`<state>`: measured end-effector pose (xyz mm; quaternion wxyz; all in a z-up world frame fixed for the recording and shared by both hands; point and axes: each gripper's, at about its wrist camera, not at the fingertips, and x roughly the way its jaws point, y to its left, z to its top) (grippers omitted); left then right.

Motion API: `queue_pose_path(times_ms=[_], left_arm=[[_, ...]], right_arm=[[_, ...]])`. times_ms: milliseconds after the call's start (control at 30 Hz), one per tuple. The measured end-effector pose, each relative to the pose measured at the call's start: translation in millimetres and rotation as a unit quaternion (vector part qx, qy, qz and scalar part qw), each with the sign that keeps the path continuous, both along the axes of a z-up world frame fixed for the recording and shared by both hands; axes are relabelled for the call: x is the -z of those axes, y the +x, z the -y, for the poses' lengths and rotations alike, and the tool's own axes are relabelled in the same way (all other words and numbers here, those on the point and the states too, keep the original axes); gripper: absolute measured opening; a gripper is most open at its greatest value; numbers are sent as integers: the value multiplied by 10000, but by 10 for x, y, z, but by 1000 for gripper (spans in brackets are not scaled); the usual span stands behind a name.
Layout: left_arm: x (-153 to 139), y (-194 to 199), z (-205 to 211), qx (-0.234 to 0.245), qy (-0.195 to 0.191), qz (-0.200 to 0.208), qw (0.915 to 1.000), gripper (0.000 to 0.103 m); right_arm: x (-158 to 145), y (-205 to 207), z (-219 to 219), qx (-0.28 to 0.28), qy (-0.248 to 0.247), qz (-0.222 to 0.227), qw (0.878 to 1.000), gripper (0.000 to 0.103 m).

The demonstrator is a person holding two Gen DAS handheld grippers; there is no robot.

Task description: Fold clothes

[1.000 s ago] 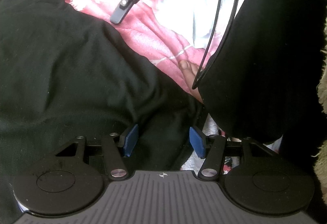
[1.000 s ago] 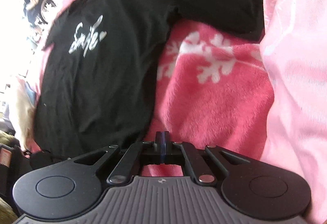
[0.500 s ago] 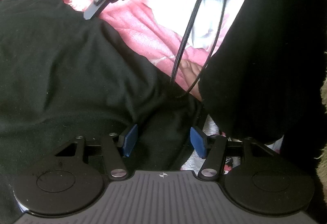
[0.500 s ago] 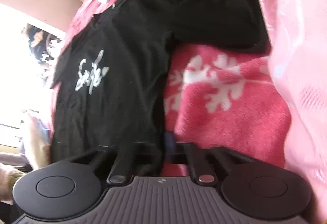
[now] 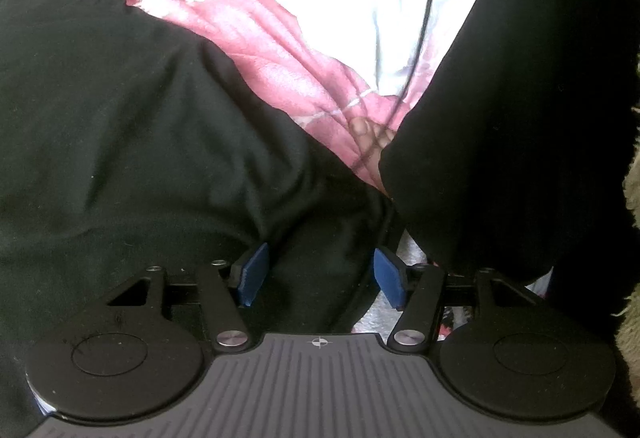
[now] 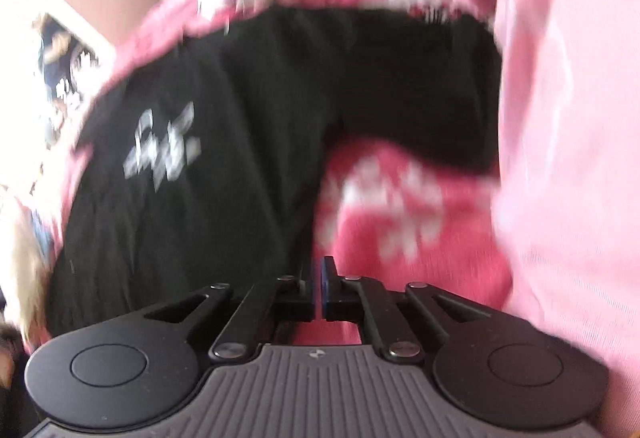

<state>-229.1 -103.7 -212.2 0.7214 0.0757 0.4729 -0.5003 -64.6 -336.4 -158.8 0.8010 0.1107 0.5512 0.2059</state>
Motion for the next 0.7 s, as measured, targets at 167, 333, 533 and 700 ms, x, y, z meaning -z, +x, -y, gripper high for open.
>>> queue_pose_path(times_ms=[167, 333, 533, 700], left_arm=[[-4, -9, 11, 9, 13, 27, 10000, 60], [-15, -49, 30, 15, 35, 105, 9999, 60], [-43, -83, 24, -1, 39, 80, 10000, 60], [-25, -178, -2, 60, -13, -127, 9999, 60]], right_arm=[[248, 230, 1, 573, 648, -261, 9959, 42], [294, 251, -87, 564, -345, 309, 9973, 0], [51, 83, -177, -81, -317, 943, 9950, 3], [-38, -453, -692, -3290, -67, 941, 9396, 15]])
